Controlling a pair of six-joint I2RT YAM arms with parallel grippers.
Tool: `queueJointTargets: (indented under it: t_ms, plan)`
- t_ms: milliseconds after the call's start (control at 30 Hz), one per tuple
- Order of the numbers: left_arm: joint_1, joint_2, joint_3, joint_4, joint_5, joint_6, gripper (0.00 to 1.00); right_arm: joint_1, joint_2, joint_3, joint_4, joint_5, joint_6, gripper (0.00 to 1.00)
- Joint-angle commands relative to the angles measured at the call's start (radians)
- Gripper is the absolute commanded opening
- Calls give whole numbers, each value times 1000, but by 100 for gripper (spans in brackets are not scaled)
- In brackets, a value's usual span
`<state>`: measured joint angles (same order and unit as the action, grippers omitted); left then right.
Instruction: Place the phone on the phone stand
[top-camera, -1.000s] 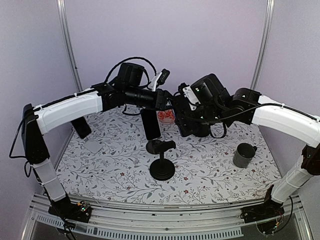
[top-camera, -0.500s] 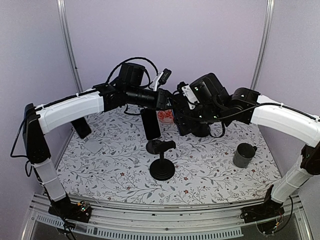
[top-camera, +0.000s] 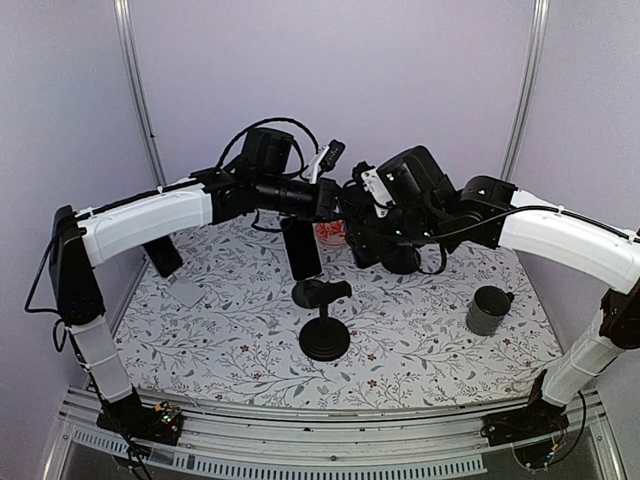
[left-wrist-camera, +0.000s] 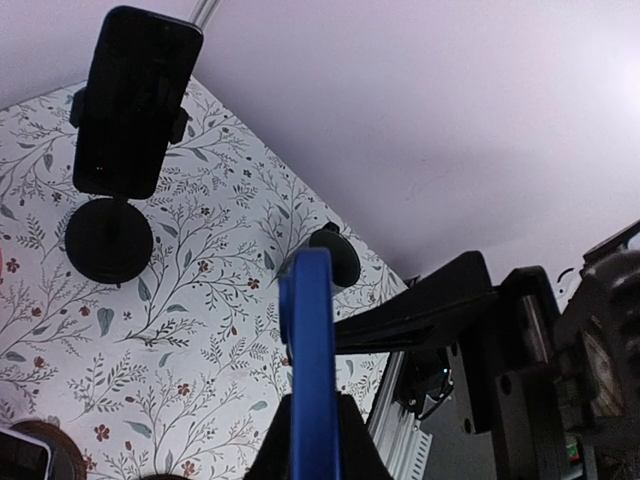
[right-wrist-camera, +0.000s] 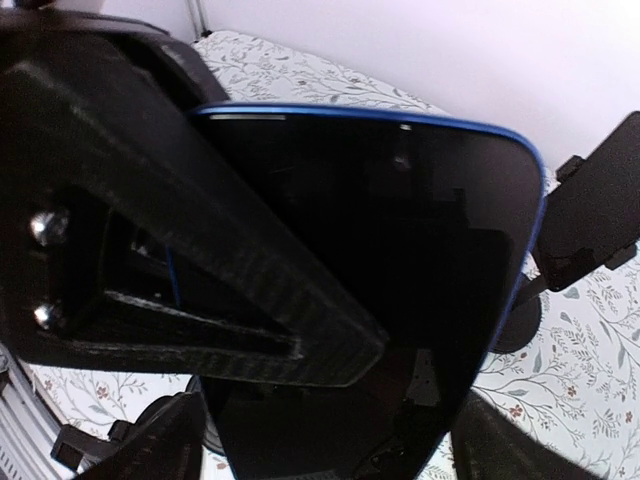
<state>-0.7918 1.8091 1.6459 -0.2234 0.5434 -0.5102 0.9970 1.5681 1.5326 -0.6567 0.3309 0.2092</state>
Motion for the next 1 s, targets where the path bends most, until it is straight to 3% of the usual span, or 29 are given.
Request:
queueJointTargets:
  t_ms: [0, 300, 467, 633, 967]
  plan:
    - [1, -26, 14, 52, 64, 46, 0, 2, -38, 0, 21, -47, -8, 100]
    - [52, -164, -78, 17, 131, 147, 0, -116, -275, -297, 231, -552, -11, 100]
    - [102, -319, -187, -18, 202, 219, 0, -136, -295, -360, 295, -755, -42, 88]
    - [130, -446, -258, -90, 242, 279, 0, -136, -240, -370, 323, -833, -69, 69]
    - [128, -571, -352, -207, 407, 352, 0, -137, -119, -366, 347, -856, -90, 72]
